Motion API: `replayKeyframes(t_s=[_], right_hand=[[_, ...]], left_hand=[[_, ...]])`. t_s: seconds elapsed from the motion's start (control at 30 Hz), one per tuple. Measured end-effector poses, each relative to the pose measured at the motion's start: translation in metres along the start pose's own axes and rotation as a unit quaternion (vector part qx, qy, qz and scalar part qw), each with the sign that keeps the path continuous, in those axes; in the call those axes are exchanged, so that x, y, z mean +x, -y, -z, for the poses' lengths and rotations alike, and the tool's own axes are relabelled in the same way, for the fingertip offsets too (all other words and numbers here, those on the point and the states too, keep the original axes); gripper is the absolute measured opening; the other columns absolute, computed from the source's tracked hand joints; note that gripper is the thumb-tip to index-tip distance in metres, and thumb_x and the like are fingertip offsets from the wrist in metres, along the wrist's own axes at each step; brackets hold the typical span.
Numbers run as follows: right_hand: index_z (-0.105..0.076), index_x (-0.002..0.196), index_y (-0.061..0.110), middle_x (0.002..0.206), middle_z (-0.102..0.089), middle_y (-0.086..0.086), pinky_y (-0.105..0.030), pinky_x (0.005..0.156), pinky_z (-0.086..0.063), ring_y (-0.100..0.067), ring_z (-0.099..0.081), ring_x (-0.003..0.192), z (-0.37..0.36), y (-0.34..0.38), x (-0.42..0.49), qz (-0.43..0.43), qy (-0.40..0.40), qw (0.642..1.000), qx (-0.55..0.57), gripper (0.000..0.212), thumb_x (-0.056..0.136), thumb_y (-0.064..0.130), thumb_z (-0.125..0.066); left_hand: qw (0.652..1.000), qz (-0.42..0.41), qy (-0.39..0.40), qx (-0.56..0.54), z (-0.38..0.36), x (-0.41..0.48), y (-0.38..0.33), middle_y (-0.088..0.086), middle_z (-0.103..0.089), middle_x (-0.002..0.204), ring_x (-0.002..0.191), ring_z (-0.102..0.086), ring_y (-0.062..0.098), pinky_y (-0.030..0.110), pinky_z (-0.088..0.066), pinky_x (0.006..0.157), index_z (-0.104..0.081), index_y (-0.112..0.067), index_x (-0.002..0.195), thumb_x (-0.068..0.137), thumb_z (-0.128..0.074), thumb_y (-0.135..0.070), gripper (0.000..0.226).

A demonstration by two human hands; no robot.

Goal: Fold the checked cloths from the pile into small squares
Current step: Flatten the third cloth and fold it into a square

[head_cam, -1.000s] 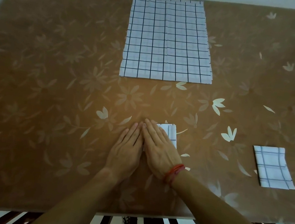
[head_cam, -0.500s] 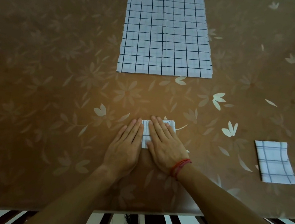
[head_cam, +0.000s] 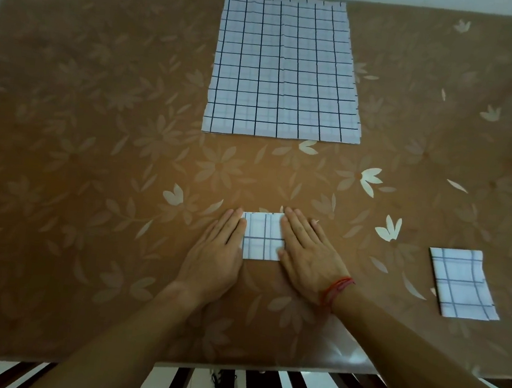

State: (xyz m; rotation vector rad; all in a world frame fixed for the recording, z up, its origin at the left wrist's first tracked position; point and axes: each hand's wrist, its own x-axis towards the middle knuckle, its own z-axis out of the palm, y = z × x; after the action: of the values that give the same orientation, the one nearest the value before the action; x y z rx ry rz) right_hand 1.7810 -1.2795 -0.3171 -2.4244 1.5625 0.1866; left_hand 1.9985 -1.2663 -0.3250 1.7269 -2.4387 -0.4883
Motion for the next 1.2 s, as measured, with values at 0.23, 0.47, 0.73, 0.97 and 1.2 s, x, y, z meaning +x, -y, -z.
replayKeyframes(t_s=[0.23,0.47,0.73,0.97,1.2], right_hand=[[-0.016,0.152,0.007,0.161,-0.01,-0.008,-0.036,0.12,-0.003,-0.022,-0.009,0.148,0.013,0.0,0.007,0.007,0.012,0.999,0.036,0.066,0.096,0.041,-0.026],[-0.011,0.152,0.011,0.157,-0.021,-0.007,-0.036,0.12,-0.009,-0.023,-0.019,0.144,0.029,0.003,0.014,0.007,0.012,0.999,0.045,0.077,0.09,0.035,-0.051],[-0.039,0.143,0.024,0.132,-0.052,-0.004,-0.036,0.104,-0.03,-0.025,-0.045,0.122,0.052,0.011,0.018,0.01,-0.061,0.998,0.032,0.053,0.092,0.033,-0.05],[-0.065,0.117,0.024,0.1,-0.07,-0.006,-0.04,0.072,-0.057,-0.026,-0.066,0.087,-0.008,-0.013,0.016,-0.104,0.072,0.986,0.106,0.048,0.073,0.042,-0.074],[-0.069,0.084,0.026,0.072,-0.066,0.009,-0.017,0.057,-0.048,-0.007,-0.062,0.067,0.049,0.019,-0.013,-0.177,-0.045,0.947,0.265,0.011,0.081,0.024,-0.059]], left_hand=[[0.998,-0.008,-0.013,-0.061,0.027,0.018,-0.003,-0.001,-0.048,0.134,0.127,-0.039,0.015,0.034,-0.034,0.112,-0.047,-0.013,0.134,0.081,-0.057,-0.014,0.054],[0.984,0.052,-0.011,-0.169,0.041,0.035,-0.012,-0.01,-0.044,0.12,0.104,-0.043,0.005,0.013,-0.036,0.08,-0.043,-0.022,0.133,0.081,-0.059,-0.003,0.058],[0.925,0.122,-0.056,-0.356,0.053,0.029,-0.028,-0.004,-0.059,0.092,0.088,-0.056,0.008,0.012,-0.046,0.077,-0.052,-0.028,0.115,0.079,-0.055,0.012,0.054],[0.887,0.157,-0.084,-0.426,0.075,0.015,-0.034,-0.002,-0.066,0.089,0.087,-0.062,0.009,0.015,-0.048,0.079,-0.058,-0.026,0.108,0.08,-0.061,0.008,0.044],[0.829,0.261,-0.088,-0.487,0.087,-0.012,-0.03,-0.006,-0.063,0.106,0.097,-0.059,0.004,0.018,-0.046,0.079,-0.055,-0.02,0.118,0.081,-0.077,-0.014,0.043]])
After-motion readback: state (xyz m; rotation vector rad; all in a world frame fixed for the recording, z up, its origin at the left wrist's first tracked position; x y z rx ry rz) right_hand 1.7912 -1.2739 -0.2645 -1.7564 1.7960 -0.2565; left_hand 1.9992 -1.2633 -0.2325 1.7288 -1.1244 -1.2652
